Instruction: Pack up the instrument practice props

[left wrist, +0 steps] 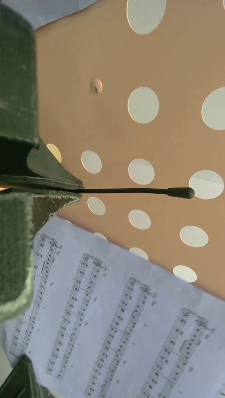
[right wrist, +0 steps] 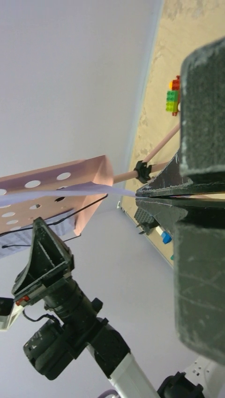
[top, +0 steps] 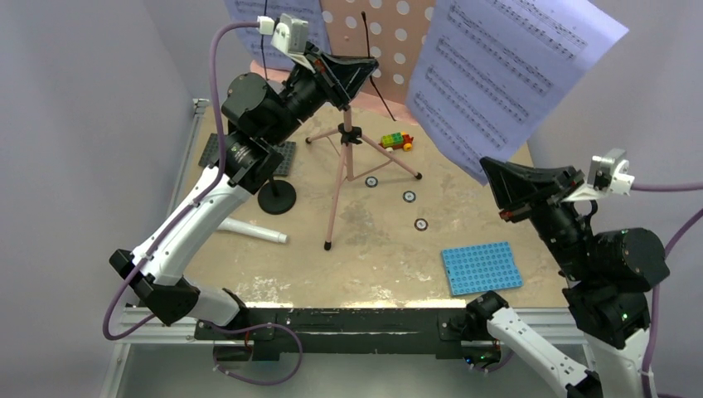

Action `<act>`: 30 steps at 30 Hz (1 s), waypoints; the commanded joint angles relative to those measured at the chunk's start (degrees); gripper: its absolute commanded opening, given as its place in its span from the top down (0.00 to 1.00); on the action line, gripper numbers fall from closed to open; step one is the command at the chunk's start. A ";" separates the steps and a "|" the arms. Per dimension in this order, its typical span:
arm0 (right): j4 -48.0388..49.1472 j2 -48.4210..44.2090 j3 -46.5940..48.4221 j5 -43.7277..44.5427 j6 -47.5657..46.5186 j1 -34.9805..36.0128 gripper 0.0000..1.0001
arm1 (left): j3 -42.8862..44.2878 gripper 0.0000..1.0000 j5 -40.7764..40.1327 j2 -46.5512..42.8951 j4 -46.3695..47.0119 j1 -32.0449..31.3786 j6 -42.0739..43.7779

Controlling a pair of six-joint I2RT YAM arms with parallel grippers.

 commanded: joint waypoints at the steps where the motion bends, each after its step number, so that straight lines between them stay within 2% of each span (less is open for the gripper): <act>1: -3.85 -4.80 -2.67 2.75 -0.80 -0.27 1.00 | -0.75 1.00 -1.27 -1.30 2.83 0.28 1.16; 16: -14.88 -17.23 -4.43 2.58 -0.10 -0.33 1.00 | -0.17 0.98 -1.77 2.63 3.75 0.32 -0.10; 19: -16.13 -17.80 -4.52 4.48 -0.05 -0.27 1.00 | -0.51 0.81 -1.53 2.77 4.20 0.26 -1.34; 22: -17.03 -17.61 -5.22 6.27 -0.05 -0.32 1.00 | -2.09 0.50 -0.58 1.79 5.40 0.32 -2.64; 24: -17.02 -17.53 -7.25 7.59 -0.17 -0.27 1.00 | -3.77 0.34 0.29 0.44 6.80 0.28 -4.17; 26: -16.69 -17.28 -9.48 9.63 -0.20 -0.27 1.00 | -5.51 0.25 1.70 -1.11 8.44 0.33 -5.17; 30: -14.62 -16.48 -15.16 12.62 -0.45 -0.28 1.00 | -8.51 0.15 4.34 -4.47 8.86 0.20 -7.67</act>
